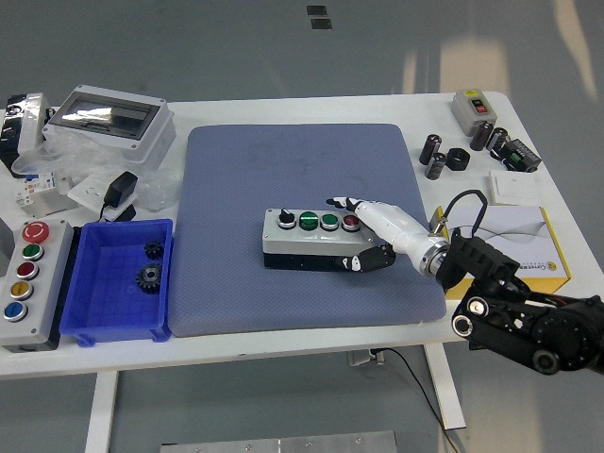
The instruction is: Pick up the button,place it on the desk,press the button,press the button
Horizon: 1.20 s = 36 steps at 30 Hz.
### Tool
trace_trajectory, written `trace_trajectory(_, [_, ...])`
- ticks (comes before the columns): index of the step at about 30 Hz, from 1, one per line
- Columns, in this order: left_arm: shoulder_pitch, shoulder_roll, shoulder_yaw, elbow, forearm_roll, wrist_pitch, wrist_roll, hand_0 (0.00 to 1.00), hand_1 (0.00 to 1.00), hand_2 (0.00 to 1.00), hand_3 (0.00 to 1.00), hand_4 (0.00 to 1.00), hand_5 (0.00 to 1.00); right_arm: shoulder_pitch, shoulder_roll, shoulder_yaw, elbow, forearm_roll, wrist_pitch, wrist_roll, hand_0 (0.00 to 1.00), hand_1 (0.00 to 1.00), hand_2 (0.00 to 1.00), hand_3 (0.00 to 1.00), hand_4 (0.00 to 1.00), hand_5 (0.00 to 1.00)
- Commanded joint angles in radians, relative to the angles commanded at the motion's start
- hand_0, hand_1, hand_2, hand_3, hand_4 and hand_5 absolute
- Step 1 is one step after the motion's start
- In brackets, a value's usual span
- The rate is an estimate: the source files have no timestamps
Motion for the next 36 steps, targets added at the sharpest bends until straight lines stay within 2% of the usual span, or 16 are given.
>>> trace_trajectory(3, [-0.001,0.001,-0.001,0.000,0.002,0.000,-0.001,0.625,0.571,0.533,0.595,0.633,0.186,-0.001,-0.003,0.011,0.005,0.029,0.014,0.005,0.953,0.898,0.901,0.941,0.565,0.057])
trace_trajectory(4, [-0.001,0.001,-0.002,0.000,0.003,0.001,-0.001,0.628,0.571,0.532,0.594,0.636,0.174,-0.002,-0.004,0.015,0.007,0.038,0.019,0.007,0.956,0.906,0.909,0.963,0.586,0.002])
trace_trajectory(9, [-0.004,0.003,-0.005,0.000,0.007,0.002,-0.003,0.628,0.571,0.532,0.594,0.636,0.174,-0.003,-0.012,0.032,0.020,0.060,0.031,0.011,0.956,0.906,0.909,0.963,0.586,0.002])
trace_trajectory(10, [-0.005,0.003,-0.006,0.000,0.008,0.002,-0.003,0.628,0.570,0.534,0.594,0.637,0.176,-0.004,-0.015,0.037,0.025,0.065,0.034,0.012,0.990,0.940,0.957,0.998,0.597,0.002])
trace_trajectory(13, [-0.006,0.003,-0.005,0.000,0.007,0.004,-0.005,0.628,0.570,0.534,0.594,0.637,0.176,-0.006,-0.026,0.055,0.041,0.085,0.047,0.016,0.990,0.940,0.957,0.998,0.597,0.002])
trace_trajectory(21, [0.001,0.002,-0.001,0.000,0.003,0.006,-0.003,0.629,0.572,0.536,0.597,0.645,0.161,-0.010,-0.067,0.144,0.107,0.215,0.141,0.048,0.998,0.956,0.972,0.998,0.593,0.002])
trace_trajectory(26, [0.000,0.000,0.004,0.000,-0.004,0.005,-0.004,0.633,0.576,0.537,0.599,0.647,0.158,-0.009,-0.078,0.145,0.105,0.202,0.147,0.041,0.995,0.957,0.972,0.998,0.593,0.002])
trace_trajectory(28, [0.000,0.000,0.004,0.000,-0.004,0.005,-0.004,0.633,0.575,0.536,0.600,0.647,0.149,-0.017,-0.094,0.156,0.125,0.189,0.144,0.029,0.998,0.956,0.971,0.998,0.612,0.002])
trace_trajectory(31, [0.002,-0.002,0.006,0.000,-0.011,0.005,-0.003,0.633,0.575,0.536,0.600,0.647,0.149,-0.054,-0.143,0.206,0.185,0.191,0.126,-0.020,0.998,0.956,0.971,0.998,0.612,0.002])
trace_trajectory(34, [0.010,-0.005,0.018,0.000,-0.031,0.007,0.003,0.632,0.574,0.537,0.601,0.643,0.140,-0.104,-0.206,0.279,0.258,0.214,0.183,-0.088,0.998,0.960,0.972,0.998,0.629,0.002])
trace_trajectory(36, [0.017,-0.008,0.025,0.000,-0.044,0.008,0.007,0.632,0.574,0.537,0.601,0.643,0.140,-0.124,-0.252,0.342,0.310,0.255,0.244,-0.142,0.998,0.960,0.972,0.998,0.629,0.002])
